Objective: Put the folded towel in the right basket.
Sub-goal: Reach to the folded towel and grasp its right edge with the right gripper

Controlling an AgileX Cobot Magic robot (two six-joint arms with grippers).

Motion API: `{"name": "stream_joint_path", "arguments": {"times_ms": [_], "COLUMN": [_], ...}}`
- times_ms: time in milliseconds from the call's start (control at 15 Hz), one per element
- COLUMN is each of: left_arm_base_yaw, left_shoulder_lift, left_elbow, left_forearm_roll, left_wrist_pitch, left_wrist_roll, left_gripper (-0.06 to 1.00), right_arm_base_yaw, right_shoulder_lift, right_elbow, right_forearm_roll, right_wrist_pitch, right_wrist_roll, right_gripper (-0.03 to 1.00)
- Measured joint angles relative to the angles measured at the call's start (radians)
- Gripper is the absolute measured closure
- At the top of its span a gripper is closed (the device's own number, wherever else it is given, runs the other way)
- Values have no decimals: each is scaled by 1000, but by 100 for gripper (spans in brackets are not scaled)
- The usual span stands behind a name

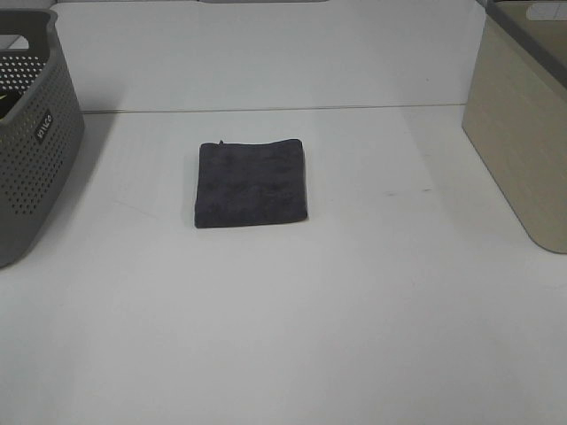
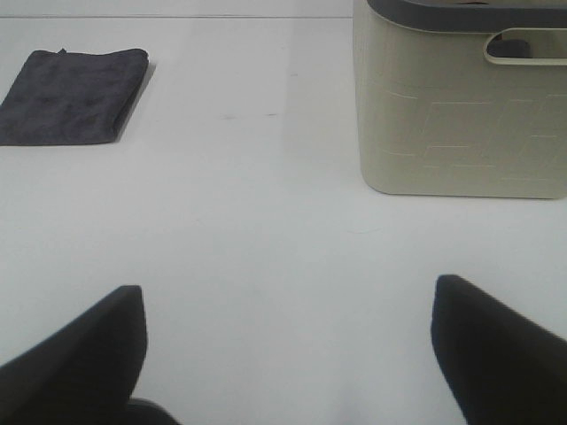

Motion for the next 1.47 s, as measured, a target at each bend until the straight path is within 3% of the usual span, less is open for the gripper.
{"name": "stream_joint_path", "arguments": {"times_ms": [400, 600, 1000, 1467], "left_arm_base_yaw": [0, 0, 0, 0], "left_shoulder_lift": [0, 0, 0, 0], "left_elbow": [0, 0, 0, 0], "left_forearm_roll": [0, 0, 0, 0], "left_wrist_pitch": [0, 0, 0, 0], "left_wrist_roll": [0, 0, 0, 0], "left_gripper": [-4, -4, -4, -4], "right_arm_base_yaw": [0, 0, 0, 0], "right_shoulder_lift": [0, 98, 582, 1208], "right_elbow": [0, -30, -183, -587], "right_forearm_roll": [0, 4, 60, 283], "right_wrist_pitch": [-3, -77, -231, -245], "right_wrist_roll": [1, 11, 19, -198], "right_gripper": [19, 22, 23, 23]}}
